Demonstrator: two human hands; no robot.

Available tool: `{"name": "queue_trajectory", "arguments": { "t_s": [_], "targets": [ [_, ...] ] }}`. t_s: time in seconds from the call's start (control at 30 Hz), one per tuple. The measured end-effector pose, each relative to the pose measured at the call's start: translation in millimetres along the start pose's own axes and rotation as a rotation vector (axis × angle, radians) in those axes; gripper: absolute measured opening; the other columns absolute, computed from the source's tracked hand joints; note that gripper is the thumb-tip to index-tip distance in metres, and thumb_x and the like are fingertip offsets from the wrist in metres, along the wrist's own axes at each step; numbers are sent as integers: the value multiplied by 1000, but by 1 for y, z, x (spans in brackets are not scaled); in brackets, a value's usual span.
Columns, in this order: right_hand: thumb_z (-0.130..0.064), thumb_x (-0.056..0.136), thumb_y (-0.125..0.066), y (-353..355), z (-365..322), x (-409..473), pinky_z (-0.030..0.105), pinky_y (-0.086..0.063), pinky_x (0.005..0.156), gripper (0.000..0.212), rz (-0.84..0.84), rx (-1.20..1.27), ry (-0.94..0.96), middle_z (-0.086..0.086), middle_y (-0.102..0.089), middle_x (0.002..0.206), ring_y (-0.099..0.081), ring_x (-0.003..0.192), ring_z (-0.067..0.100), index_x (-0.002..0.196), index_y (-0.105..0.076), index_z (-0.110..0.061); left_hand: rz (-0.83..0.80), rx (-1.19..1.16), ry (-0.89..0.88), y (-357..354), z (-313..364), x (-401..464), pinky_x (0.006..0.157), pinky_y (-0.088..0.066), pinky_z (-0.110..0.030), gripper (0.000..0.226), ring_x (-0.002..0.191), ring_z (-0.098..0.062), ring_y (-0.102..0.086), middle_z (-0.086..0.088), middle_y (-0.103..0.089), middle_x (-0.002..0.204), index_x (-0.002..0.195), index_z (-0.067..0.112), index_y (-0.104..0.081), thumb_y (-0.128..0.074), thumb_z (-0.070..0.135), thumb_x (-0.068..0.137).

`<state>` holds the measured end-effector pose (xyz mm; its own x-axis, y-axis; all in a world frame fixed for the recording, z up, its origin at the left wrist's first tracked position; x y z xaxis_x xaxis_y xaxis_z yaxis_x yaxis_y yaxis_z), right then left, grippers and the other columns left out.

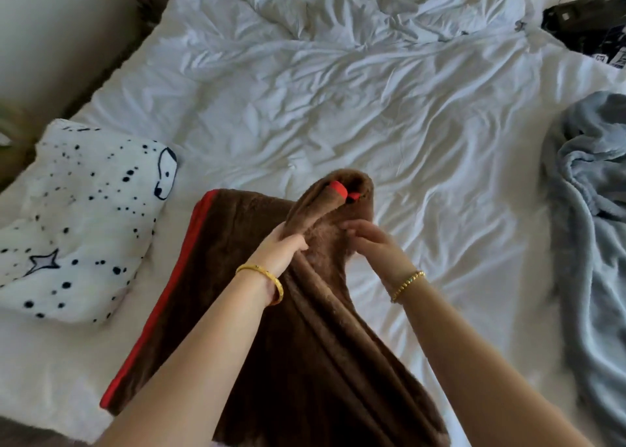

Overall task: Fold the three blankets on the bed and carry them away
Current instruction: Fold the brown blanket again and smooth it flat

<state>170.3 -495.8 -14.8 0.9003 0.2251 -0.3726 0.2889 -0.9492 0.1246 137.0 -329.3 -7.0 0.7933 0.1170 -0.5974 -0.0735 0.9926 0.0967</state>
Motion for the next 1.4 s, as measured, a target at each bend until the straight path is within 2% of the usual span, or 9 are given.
{"name": "queue_trajectory", "arguments": {
  "t_s": [0.17, 0.27, 0.37, 0.5, 0.63, 0.8, 1.03, 1.17, 1.4],
  "targets": [
    [-26, 95, -49, -93, -14, -3, 26, -18, 114, 42, -154, -239, 100, -1, -33, 142, -25, 136, 13, 135, -40, -36, 329, 36, -7, 125, 13, 39, 72, -48, -14, 34, 99, -29, -58, -7, -61, 93, 125, 2, -51, -50, 10, 92],
    [-39, 97, -39, -148, -4, -12, 35, -2, 119, 48, -59, -472, 29, 0, -12, 156, -5, 144, 18, 144, -28, -35, 59, 9, 172, 147, -19, 51, 109, -35, -36, 60, 125, -28, -47, -16, -49, 136, 138, 2, -40, -50, 40, 92],
    [-45, 98, -29, -189, -13, -25, 43, 6, 118, 48, 4, -662, 133, -5, -6, 157, 5, 145, 13, 145, -24, -39, -152, 219, 270, 163, -32, 44, 91, -45, -25, 76, 109, -16, -59, -6, -58, 129, 138, 15, -41, -55, 59, 78],
    [-58, 88, -15, -244, -21, -34, 51, 14, 111, 64, -109, -882, 332, -6, -12, 156, 1, 145, 15, 145, -26, -32, -111, 615, 143, 193, -25, 57, 87, -43, -30, 84, 110, -20, -50, -9, -44, 139, 147, 29, -12, -66, 26, 84],
    [-43, 92, -34, -285, 4, -31, 59, 12, 109, 58, -271, -1169, 360, 4, -4, 157, 2, 145, 23, 146, -21, -25, 95, 656, 187, 211, -41, 51, 103, -38, -40, 77, 124, -31, -43, -15, -34, 145, 148, 25, -5, -51, 19, 87],
    [-9, 87, -39, -259, 9, -14, 36, -4, 117, 46, -41, -862, 296, -2, -43, 143, -29, 138, 14, 131, -51, -18, 109, 774, 227, 203, -87, 12, 99, -36, -33, 95, 133, -27, -38, -6, -22, 154, 149, 20, 5, -49, 62, 83],
    [3, 87, -38, -243, 9, -3, 25, -18, 114, 45, -23, -772, 254, 2, -52, 134, -43, 128, 16, 126, -57, -10, 157, 847, 151, 207, -92, -18, 87, -45, -33, 93, 113, -28, -55, -8, -47, 137, 143, 17, -13, -57, 64, 76],
    [1, 89, -39, -242, 9, -8, 28, -22, 114, 42, 0, -783, 265, 2, -53, 133, -44, 127, 17, 126, -56, -10, -88, 689, 285, 206, -105, -24, 84, -39, -28, 91, 118, -26, -49, -7, -45, 135, 139, 11, -18, -64, 57, 75],
    [-12, 96, -40, -233, 18, -68, 33, -20, 115, 35, 206, -843, 309, -1, -53, 134, -41, 131, 16, 127, -55, -14, -47, 522, 214, 198, -118, -49, 68, -43, -29, 37, 85, -20, -56, -1, -61, 93, 120, 16, -53, -51, 33, 87]
  ]
}}
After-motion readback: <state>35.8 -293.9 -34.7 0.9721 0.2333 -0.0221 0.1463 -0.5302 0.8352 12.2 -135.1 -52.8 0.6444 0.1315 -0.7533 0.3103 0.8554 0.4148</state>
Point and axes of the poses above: each hand's wrist, its own x-axis towards the middle knuckle, its own y-axis out of the back of the hand, z = x × y, the point moved 6 cm from there along x, towards the middle knuckle
